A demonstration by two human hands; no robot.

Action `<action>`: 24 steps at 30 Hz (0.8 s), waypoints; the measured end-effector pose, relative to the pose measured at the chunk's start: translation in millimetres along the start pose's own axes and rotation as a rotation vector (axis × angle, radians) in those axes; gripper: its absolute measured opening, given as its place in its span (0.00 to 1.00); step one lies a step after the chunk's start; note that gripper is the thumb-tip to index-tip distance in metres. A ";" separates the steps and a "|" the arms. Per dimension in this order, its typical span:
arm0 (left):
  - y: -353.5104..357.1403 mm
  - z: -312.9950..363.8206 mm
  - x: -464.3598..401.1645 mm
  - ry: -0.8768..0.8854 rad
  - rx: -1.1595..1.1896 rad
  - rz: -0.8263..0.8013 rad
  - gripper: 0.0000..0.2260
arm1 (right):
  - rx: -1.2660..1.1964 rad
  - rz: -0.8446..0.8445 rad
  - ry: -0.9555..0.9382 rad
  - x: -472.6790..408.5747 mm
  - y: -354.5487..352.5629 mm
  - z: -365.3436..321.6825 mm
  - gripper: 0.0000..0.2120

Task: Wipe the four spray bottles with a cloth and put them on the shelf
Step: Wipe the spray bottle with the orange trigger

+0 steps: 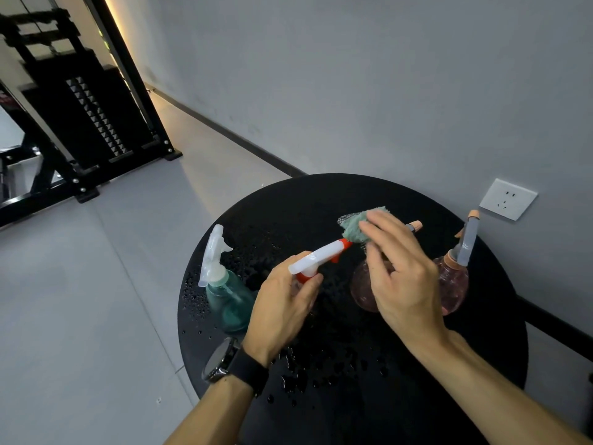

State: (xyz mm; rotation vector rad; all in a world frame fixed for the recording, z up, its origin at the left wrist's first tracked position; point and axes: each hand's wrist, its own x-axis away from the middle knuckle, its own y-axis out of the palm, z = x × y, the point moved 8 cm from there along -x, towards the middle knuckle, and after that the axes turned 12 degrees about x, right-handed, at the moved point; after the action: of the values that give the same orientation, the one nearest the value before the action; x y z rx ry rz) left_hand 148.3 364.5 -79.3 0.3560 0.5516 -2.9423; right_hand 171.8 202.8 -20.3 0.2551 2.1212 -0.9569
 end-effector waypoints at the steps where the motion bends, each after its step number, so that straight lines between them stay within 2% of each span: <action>1: 1.5 -0.5 0.0 0.021 -0.032 -0.008 0.10 | -0.004 0.001 -0.028 0.3 -0.7 -6.1 0.15; 6: 8.2 -1.6 -1.6 0.068 -0.199 -0.032 0.05 | -0.067 -0.102 -0.244 15.2 17.8 -45.5 0.14; 10: 9.6 -6.3 2.1 0.038 -0.223 -0.041 0.03 | -0.039 -0.226 -0.275 24.9 34.2 -50.8 0.15; 14: 5.0 -7.1 1.7 0.057 -0.255 -0.032 0.05 | -0.013 -0.235 -0.202 17.2 34.4 -34.0 0.14; 18: -5.1 -13.1 2.7 0.020 -0.296 0.024 0.13 | 0.022 -0.217 -0.099 8.2 29.4 -8.2 0.16; 22: -4.4 -19.8 4.2 -0.022 -0.340 -0.009 0.11 | 0.023 -0.220 -0.063 6.4 26.7 -0.6 0.16; 24: -4.3 -25.4 5.9 -0.113 -0.249 0.006 0.10 | 0.014 -0.219 -0.055 6.6 26.1 -2.2 0.16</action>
State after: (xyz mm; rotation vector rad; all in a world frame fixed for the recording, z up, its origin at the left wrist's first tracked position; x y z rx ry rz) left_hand 147.1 377.5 -102.4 0.1622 0.8856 -2.8195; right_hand 178.1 221.7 -38.5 0.0030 2.1233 -1.0917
